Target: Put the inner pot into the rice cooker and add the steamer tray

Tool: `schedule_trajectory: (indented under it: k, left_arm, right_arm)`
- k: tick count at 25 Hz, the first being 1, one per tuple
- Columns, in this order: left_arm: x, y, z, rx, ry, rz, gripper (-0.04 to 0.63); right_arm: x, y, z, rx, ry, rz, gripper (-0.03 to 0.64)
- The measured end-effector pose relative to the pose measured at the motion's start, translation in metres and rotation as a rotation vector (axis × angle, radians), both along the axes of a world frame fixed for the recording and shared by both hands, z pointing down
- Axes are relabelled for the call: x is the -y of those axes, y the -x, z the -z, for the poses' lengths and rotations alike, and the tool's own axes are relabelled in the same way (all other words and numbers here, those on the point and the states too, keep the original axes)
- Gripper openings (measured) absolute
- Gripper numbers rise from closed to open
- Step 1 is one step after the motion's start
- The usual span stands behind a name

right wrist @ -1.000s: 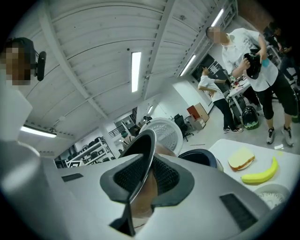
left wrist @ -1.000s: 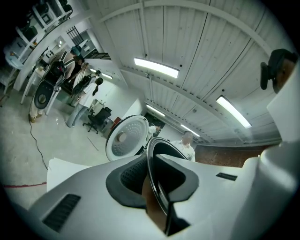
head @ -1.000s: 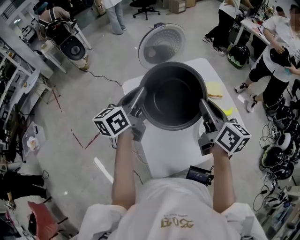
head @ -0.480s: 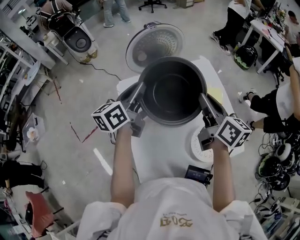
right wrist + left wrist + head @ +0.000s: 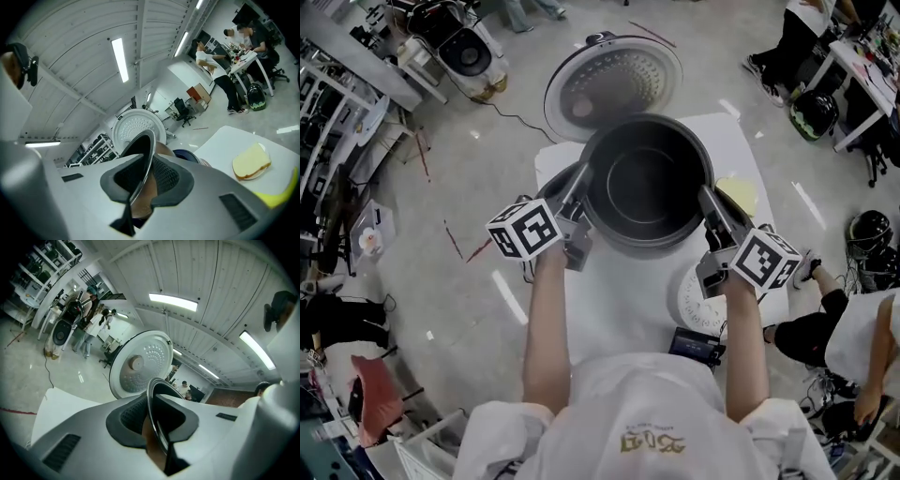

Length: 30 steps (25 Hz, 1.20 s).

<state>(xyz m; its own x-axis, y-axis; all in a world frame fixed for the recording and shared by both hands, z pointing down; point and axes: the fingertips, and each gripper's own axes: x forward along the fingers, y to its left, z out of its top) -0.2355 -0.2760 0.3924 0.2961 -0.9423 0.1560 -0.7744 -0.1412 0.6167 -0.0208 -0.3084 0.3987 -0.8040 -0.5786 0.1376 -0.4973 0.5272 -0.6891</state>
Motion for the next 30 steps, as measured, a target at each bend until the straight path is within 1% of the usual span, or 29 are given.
schedule_trajectory:
  k: [9, 16, 20, 23, 27, 30]
  left_arm:
    - [0.007, 0.002, -0.034, -0.001, 0.077, 0.025, 0.069]
    - [0.008, 0.005, -0.061, 0.017, 0.134, 0.024, 0.071]
    - [0.009, 0.005, -0.078, 0.041, 0.171, 0.024, 0.074]
    - [0.013, 0.0, -0.081, 0.072, 0.178, 0.02, 0.075]
    - [0.013, 0.0, -0.081, 0.114, 0.183, 0.023, 0.08]
    - [0.01, 0.001, -0.081, 0.199, 0.208, 0.013, 0.087]
  right_arm:
    - [0.018, 0.005, -0.033, -0.019, 0.067, 0.024, 0.063]
    - [0.02, 0.009, -0.06, -0.054, 0.103, 0.026, 0.064]
    - [0.022, 0.01, -0.073, -0.094, 0.101, 0.037, 0.066]
    - [0.026, 0.007, -0.082, -0.15, 0.084, 0.054, 0.067]
    - [0.026, 0.009, -0.082, -0.199, 0.05, 0.054, 0.074]
    - [0.025, 0.011, -0.08, -0.208, 0.038, 0.066, 0.075]
